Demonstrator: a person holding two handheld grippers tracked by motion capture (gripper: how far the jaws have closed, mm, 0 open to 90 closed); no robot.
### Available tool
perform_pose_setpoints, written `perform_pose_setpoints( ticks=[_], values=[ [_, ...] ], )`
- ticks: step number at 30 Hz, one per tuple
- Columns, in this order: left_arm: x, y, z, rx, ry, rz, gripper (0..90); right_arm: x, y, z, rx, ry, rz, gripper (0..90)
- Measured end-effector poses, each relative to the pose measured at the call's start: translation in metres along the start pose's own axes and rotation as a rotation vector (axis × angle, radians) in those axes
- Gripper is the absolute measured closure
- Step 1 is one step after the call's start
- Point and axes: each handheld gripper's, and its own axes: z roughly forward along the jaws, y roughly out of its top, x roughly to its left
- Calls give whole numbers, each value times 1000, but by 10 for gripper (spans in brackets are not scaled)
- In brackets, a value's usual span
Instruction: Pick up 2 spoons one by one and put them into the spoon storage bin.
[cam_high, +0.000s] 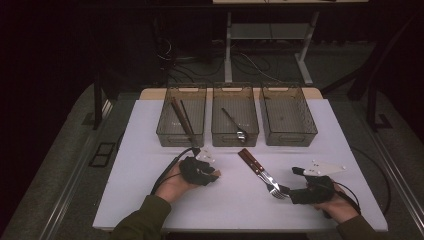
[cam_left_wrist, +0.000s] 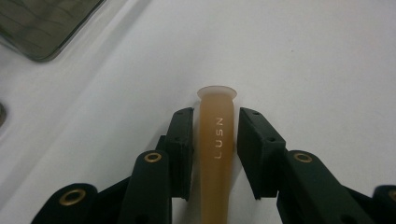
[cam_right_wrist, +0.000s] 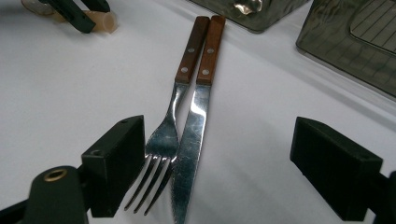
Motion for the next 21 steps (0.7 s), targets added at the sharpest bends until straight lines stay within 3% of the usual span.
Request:
perform_pose_setpoints(
  ticks=[8,21],
  values=[
    [-1,-2,0,-14,-12,2,720,1,0,0,3,0,-7,178],
    [3,-4,-1,-30,-26,-8,734,2,0,0,6,0,-12,178]
  ],
)
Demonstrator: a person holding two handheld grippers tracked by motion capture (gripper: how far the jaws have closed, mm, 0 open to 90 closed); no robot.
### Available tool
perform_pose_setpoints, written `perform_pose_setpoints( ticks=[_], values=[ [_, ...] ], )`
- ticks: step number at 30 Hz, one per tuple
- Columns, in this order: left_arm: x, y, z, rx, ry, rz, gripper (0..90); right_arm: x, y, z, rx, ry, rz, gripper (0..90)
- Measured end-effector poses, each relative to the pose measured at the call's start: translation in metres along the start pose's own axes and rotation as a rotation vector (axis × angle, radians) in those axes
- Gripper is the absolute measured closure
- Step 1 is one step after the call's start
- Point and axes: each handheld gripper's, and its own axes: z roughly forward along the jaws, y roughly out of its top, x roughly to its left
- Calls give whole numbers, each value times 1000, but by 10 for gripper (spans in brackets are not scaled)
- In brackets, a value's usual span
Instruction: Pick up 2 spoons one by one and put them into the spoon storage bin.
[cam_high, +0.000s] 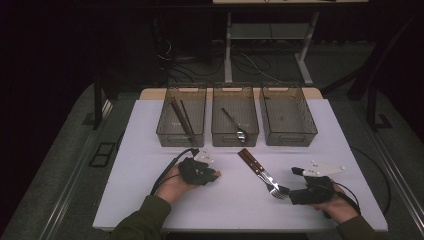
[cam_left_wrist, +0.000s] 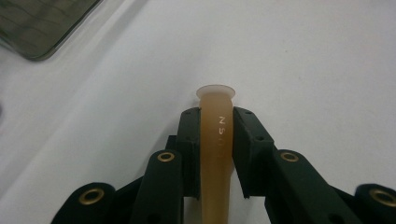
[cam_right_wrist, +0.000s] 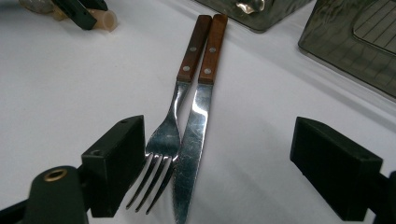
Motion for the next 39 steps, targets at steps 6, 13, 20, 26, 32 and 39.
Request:
perform_pose_setpoints(
  ticks=[6,13,20,26,32,39],
  values=[
    [1,0,-1,-5,-9,-45,736,0,0,0,-2,0,-1,178],
    [3,-3,-6,-13,-14,-94,736,0,0,0,-3,1,-3,178],
    [4,-4,-14,-41,-25,-124,736,2,0,1,-9,16,3,176],
    [3,-2,-18,-72,-42,-163,736,6,-1,6,-2,46,-3,139],
    [1,1,-21,-92,-60,-168,735,6,-1,9,-7,49,10,139],
    [0,6,-23,-109,-54,-162,735,6,0,11,-2,46,-1,139]
  ],
)
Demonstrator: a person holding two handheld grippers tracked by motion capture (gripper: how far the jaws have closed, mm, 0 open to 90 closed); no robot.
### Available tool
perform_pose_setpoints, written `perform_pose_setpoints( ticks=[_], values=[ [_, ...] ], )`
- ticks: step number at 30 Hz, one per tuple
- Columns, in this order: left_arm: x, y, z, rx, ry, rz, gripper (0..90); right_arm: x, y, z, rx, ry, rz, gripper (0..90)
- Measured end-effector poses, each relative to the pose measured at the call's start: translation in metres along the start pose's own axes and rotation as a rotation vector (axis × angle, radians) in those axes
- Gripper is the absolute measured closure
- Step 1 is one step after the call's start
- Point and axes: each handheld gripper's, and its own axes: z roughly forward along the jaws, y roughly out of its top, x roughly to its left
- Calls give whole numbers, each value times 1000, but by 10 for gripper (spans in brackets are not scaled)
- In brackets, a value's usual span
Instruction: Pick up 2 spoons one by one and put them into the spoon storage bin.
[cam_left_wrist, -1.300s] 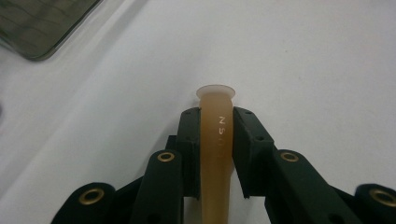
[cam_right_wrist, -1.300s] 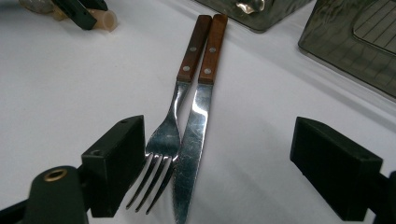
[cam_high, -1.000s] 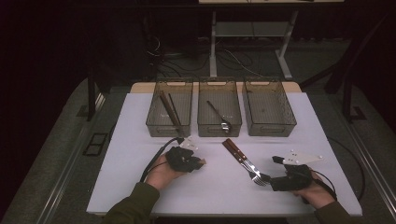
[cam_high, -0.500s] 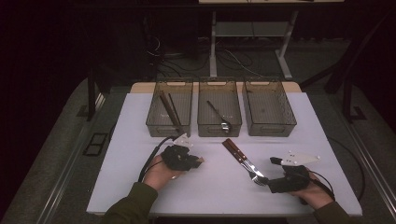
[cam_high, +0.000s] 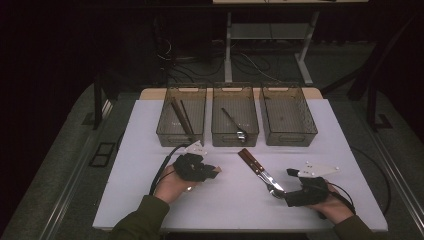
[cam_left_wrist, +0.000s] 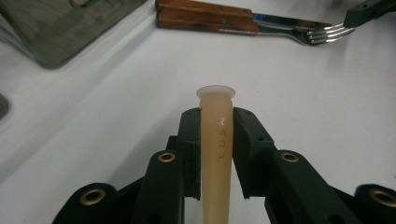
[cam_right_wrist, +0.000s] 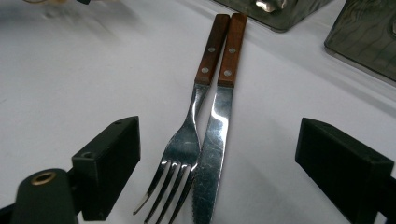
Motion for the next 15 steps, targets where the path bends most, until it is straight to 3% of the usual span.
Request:
perform_pose_setpoints(
  ticks=[8,15],
  values=[
    [-1,5,2,8,10,-1,735,2,0,-1,0,0,-7,139],
    [2,22,1,-16,4,-5,735,2,0,-1,-2,-4,-11,139]
  ],
)
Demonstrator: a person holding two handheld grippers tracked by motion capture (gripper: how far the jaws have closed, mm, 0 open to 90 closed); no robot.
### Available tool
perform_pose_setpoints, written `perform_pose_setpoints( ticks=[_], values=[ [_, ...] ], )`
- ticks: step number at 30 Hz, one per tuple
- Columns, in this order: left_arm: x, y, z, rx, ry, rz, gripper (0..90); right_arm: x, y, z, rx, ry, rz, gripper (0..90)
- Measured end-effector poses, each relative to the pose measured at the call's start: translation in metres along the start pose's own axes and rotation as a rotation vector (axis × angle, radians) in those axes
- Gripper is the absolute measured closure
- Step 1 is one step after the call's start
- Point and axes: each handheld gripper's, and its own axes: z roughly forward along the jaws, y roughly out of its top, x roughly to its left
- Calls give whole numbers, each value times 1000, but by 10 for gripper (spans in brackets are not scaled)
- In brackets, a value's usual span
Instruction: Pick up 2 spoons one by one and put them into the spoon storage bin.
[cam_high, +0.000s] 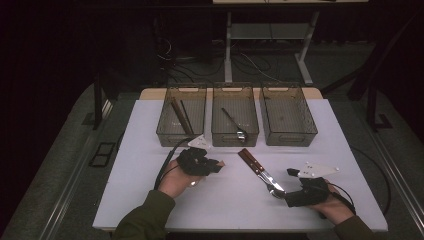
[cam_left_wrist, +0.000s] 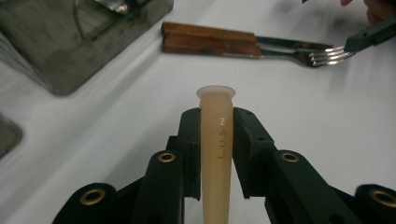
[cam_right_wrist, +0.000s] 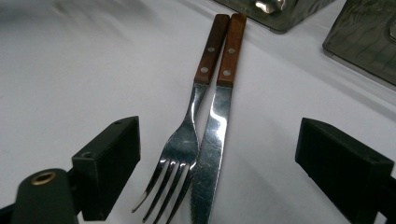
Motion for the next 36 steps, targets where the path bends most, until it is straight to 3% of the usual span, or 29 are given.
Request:
perform_pose_setpoints(
  ticks=[8,19,36],
  values=[
    [0,25,-2,-16,-1,20,734,0,0,-1,-5,4,7,139],
    [10,51,4,-39,-11,40,734,0,1,-2,-9,9,4,139],
    [34,96,15,-49,17,18,734,-1,1,-1,-4,1,2,139]
  ],
)
